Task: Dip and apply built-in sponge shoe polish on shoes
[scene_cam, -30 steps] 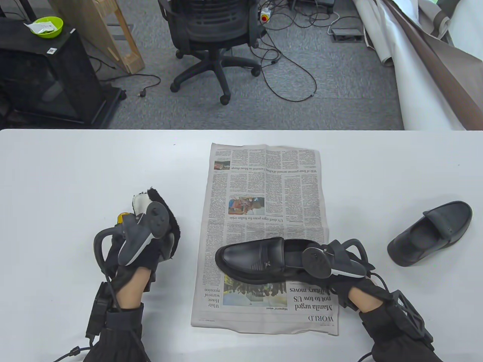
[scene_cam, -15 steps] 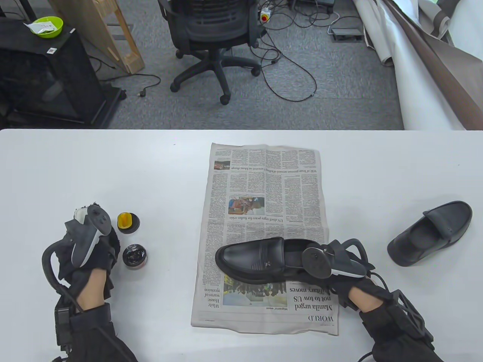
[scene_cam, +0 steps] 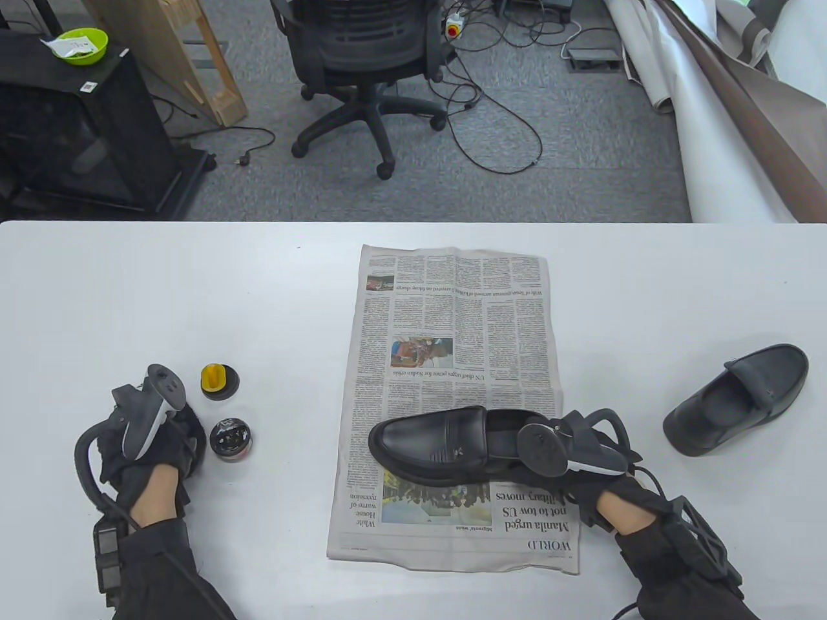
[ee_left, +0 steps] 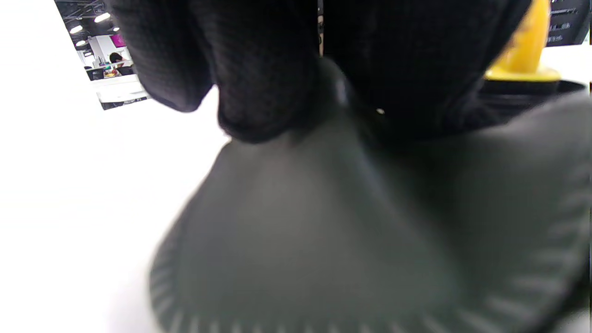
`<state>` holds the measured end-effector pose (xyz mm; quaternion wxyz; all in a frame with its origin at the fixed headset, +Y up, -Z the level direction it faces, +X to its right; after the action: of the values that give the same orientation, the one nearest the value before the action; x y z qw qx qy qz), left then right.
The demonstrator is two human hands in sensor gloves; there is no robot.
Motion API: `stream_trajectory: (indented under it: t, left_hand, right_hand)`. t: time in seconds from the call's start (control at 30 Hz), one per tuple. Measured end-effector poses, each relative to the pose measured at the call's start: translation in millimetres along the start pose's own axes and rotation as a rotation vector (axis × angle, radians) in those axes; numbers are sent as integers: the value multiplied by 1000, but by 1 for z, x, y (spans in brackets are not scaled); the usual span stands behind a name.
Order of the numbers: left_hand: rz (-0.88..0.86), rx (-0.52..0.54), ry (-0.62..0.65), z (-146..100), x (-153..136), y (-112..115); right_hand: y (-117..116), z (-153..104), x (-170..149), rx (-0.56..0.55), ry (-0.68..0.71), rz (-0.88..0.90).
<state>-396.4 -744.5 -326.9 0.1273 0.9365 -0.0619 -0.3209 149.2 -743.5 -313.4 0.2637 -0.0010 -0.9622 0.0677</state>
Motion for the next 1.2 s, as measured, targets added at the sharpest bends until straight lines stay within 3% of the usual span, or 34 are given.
stream_trajectory:
  t: [0.2, 0.37, 0.5, 0.83, 1.13, 1.2]
  left_hand:
    - [-40, 109, -1, -15, -2, -32]
    - [-41, 162, 86, -20, 30, -52]
    - [14, 123, 75, -8, 53, -51]
    - [152, 47, 30, 20, 80, -47]
    - [187, 56, 27, 24, 95, -39]
    - [185, 102, 32, 20, 91, -43]
  right_hand:
    - [0, 0, 0, 0, 0, 0]
    - [0, 0, 0, -1, -3, 0]
    - [0, 0, 0, -2, -2, 1]
    - [0, 0, 0, 0, 9, 9]
    - [0, 0, 0, -1, 8, 10]
    - [0, 0, 0, -1, 7, 9]
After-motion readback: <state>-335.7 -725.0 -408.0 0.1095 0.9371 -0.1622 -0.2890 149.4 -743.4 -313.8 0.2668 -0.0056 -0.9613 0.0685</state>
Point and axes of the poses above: the tracker on the back of each hand, its own x axis roughly to the thumb side, its own z axis roughly from the wrist to the fingertips, y = z × x, the point moved 5 cm from there along z, roughly from the wrist to the fingertips, and after that the axes turned 3 degrees about z, right-handed, at the moved point
